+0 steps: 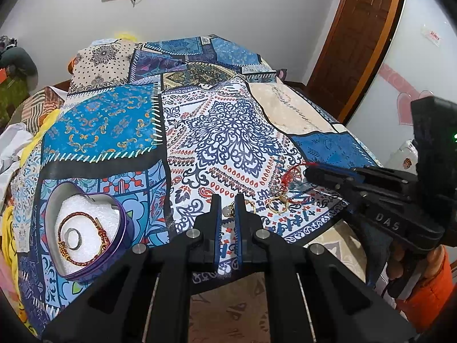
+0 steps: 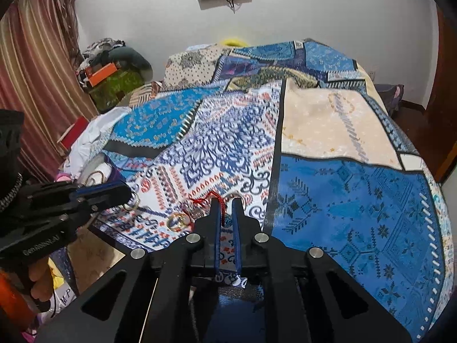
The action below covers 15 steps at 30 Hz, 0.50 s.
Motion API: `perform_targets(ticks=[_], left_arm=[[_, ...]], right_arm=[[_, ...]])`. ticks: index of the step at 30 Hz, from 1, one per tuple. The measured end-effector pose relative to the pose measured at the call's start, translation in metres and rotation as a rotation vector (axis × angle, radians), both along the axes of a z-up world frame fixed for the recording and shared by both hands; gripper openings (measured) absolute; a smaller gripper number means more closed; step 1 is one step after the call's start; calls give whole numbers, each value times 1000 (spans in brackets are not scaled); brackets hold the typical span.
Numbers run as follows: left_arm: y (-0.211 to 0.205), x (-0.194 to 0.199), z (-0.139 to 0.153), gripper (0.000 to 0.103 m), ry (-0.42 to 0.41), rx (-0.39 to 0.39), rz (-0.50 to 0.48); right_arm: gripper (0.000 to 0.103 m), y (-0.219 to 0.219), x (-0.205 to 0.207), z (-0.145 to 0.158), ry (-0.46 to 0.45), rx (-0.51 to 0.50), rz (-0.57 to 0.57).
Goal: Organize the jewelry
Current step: 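Carry the held jewelry in both tools toward the heart box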
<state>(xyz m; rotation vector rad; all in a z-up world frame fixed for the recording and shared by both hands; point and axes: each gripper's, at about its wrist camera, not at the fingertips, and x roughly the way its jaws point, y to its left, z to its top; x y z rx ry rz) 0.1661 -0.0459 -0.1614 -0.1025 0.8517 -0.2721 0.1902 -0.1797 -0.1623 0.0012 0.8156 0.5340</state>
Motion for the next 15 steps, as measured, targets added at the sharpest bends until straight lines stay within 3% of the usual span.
perform_targets(ticks=[15], left_arm=[[10, -19, 32, 7, -72, 2, 24]], right_arm=[[7, 13, -18, 53, -138, 32, 20]])
